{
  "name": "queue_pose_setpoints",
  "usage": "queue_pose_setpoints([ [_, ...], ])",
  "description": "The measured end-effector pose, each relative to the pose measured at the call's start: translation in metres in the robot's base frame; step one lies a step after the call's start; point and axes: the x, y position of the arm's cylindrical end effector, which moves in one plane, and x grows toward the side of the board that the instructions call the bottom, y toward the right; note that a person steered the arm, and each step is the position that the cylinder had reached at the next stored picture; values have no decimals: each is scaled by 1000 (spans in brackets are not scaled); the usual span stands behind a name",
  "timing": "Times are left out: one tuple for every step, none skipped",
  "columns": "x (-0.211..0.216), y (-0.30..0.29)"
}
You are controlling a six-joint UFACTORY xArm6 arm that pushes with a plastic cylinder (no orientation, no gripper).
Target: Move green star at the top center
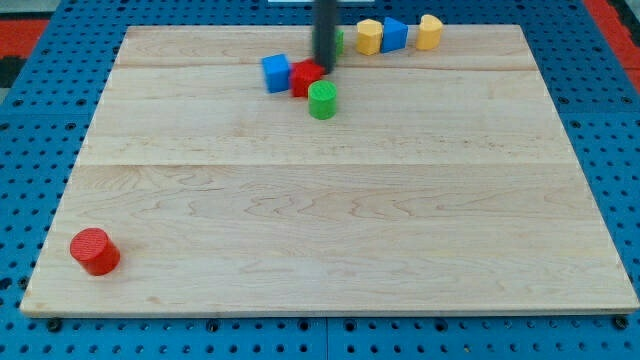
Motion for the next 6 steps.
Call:
queue_pose_setpoints([
  [10,-19],
  [9,25],
  [-10,26],
  [-14,35],
  [-21,37],
  [-33,43],
])
